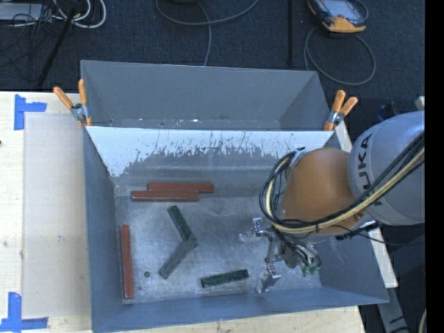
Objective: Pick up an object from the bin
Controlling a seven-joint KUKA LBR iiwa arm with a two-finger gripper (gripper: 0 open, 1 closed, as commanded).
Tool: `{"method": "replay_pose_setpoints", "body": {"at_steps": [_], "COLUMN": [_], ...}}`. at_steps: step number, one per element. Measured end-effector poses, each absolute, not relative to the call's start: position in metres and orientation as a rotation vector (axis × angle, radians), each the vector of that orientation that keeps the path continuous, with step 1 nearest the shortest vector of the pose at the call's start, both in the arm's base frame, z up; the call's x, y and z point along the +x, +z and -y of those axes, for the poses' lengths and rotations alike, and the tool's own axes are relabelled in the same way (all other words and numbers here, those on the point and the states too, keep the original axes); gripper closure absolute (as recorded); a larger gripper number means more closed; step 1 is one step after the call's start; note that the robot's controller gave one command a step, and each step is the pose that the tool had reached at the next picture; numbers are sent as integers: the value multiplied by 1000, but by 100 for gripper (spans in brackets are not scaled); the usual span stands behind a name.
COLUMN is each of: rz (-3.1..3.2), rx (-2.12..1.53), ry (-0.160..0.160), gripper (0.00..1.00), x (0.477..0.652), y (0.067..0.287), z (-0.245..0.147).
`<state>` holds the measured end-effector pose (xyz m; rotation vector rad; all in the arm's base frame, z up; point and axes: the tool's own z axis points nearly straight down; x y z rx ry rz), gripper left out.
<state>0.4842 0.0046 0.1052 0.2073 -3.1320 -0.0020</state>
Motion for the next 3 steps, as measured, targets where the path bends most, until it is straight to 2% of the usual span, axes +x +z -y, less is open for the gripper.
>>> {"method": "replay_pose_setpoints", "body": {"at_steps": [1,2,3], "rz": [3096,3096,2935], "rx": [611,611,1119], "ry": [0,0,-3], "gripper": [100,100,100], "x": [492,492,517], "y": [76,75,229], "z": [-54,-54,42]}}
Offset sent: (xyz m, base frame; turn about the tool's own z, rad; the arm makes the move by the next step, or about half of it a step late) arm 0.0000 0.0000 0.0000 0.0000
